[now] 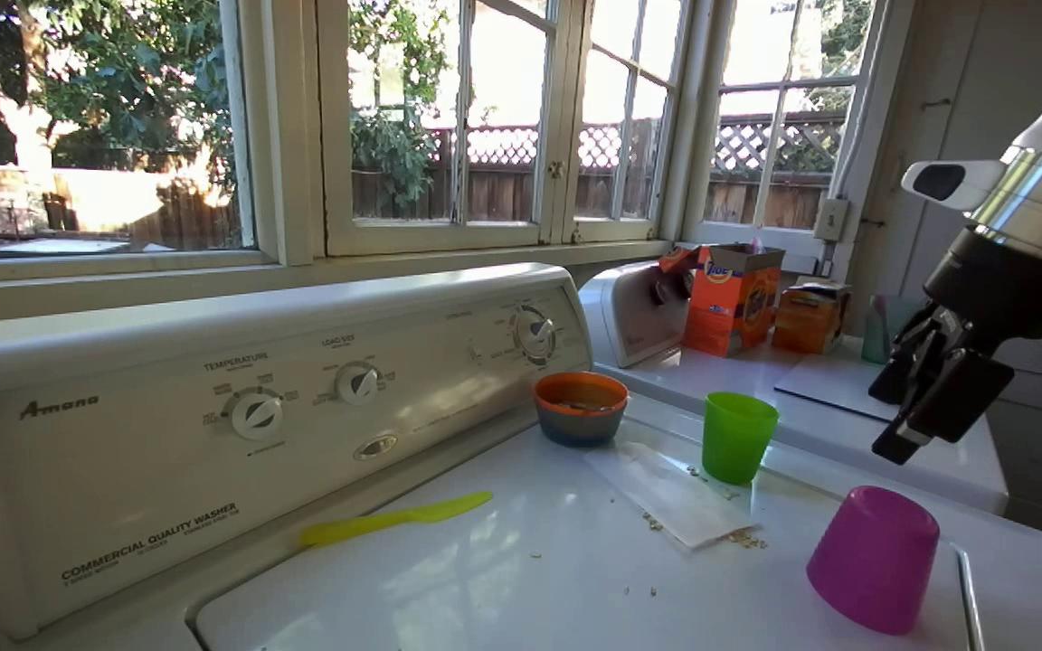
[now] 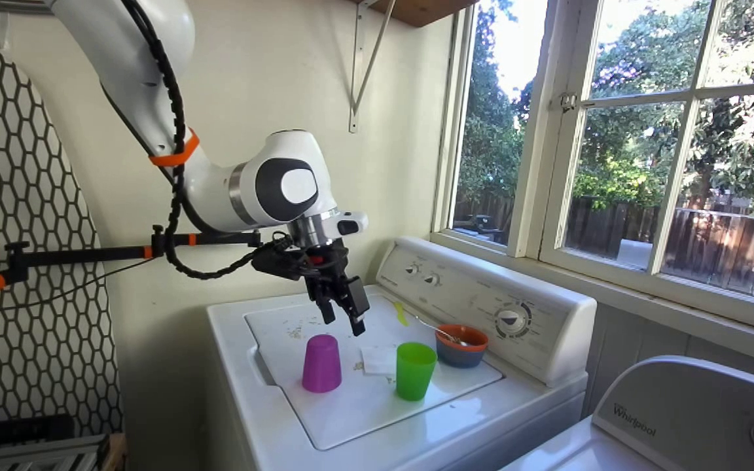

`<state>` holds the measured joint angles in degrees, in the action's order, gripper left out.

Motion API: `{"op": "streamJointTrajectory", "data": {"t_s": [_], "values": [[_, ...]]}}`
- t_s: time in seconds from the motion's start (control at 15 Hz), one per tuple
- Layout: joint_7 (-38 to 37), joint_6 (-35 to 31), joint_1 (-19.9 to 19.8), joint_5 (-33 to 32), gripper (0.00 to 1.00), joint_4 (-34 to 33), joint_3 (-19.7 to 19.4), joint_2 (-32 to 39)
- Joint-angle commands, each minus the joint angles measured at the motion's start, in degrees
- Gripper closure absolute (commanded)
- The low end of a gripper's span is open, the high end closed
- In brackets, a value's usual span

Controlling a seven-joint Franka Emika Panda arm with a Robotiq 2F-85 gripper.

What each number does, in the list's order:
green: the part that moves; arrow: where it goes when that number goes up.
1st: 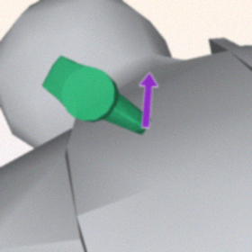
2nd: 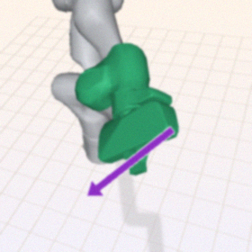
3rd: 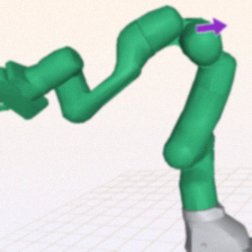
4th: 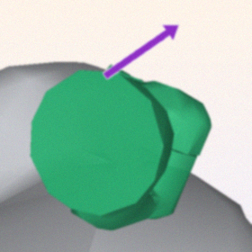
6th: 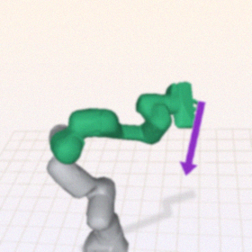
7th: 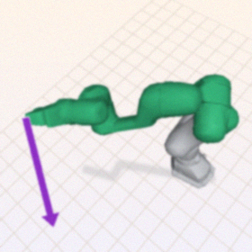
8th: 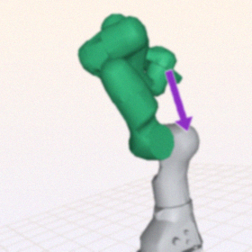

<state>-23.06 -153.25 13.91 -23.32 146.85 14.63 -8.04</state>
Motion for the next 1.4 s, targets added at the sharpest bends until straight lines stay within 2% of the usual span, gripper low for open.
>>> {"op": "streamJointTrajectory", "data": {"t_s": [0.0, 0.33, 0.67, 1.13, 1.33], "values": [[0.7, 4.2, -2.0, 4.3, 0.00, -1.4, 0.2, -0.2], [-1.8, 4.5, -5.2, 2.6, 0.00, -4.8, -0.1, 2.7], [-3.8, 3.6, -6.4, 1.3, 0.00, -7.5, -1.1, 6.5], [-14.2, 2.7, -5.4, -8.6, 0.00, -11.8, -4.0, 11.4], [-18.1, 2.3, -6.0, -12.9, 0.00, -13.7, -3.6, 13.5]]}}
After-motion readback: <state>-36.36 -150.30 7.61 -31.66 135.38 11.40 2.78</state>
